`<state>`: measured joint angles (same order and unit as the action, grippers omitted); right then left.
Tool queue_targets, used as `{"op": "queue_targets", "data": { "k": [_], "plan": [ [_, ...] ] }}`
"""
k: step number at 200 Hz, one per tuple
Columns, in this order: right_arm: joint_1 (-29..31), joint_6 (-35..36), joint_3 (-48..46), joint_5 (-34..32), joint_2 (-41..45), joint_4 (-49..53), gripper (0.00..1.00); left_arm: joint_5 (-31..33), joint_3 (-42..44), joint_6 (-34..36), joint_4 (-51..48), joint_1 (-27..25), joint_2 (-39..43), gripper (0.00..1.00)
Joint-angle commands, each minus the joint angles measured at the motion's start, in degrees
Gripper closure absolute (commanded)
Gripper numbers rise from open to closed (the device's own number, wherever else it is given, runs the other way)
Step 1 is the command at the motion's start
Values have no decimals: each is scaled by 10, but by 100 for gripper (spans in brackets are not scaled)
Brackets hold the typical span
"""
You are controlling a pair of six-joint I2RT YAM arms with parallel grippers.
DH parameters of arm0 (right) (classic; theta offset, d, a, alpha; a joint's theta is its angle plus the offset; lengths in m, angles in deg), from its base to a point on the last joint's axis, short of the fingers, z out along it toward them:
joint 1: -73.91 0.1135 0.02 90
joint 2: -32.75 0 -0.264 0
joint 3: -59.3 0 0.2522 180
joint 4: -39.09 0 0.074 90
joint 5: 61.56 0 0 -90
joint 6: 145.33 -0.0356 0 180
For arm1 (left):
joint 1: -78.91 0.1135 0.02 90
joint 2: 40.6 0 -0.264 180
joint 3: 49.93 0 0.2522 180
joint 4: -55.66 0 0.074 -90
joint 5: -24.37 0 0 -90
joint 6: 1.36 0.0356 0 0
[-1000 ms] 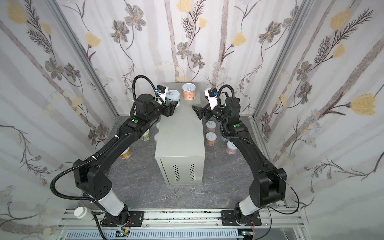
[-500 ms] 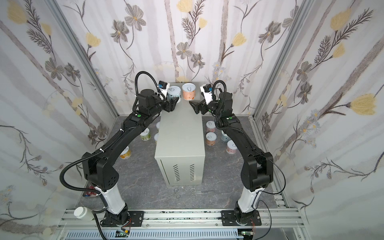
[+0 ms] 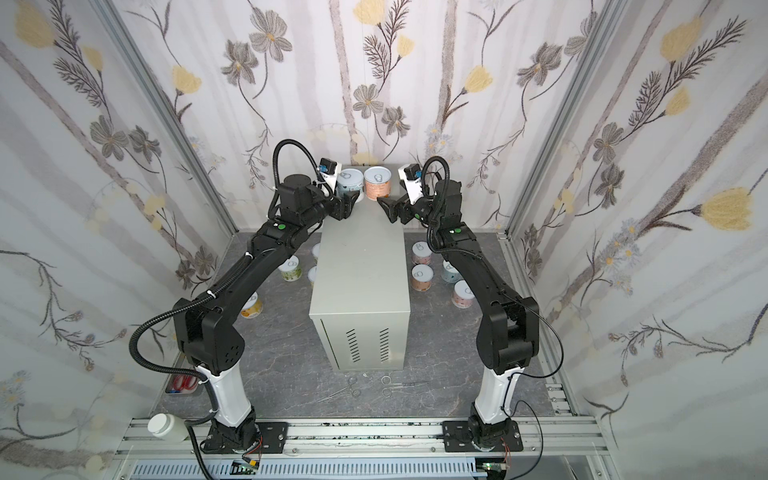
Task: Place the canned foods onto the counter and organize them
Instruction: 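Open the left gripper to release the can while the right gripper draws back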
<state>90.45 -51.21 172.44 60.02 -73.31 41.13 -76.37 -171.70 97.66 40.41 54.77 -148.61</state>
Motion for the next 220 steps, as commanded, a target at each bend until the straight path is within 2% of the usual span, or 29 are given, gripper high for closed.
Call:
{"op": "queue_targets", "data": {
  "k": [1,124,156,196,220],
  "plan": [
    [0,6,14,14,-7,-12,10,-6,-4,13,-35,1,-5,27],
    [0,9,21,18,-10,-4,12,5,-11,14,-47,5,-5,22],
    [-6,2,13,45,7,5,9,7,-11,13,-52,6,1,19],
    [-10,3,-38,30,87,14,6,11,29,10,-30,11,43,14],
    [-13,12,-93,-11,176,41,5,-2,37,10,-29,15,59,14]
  ]
}}
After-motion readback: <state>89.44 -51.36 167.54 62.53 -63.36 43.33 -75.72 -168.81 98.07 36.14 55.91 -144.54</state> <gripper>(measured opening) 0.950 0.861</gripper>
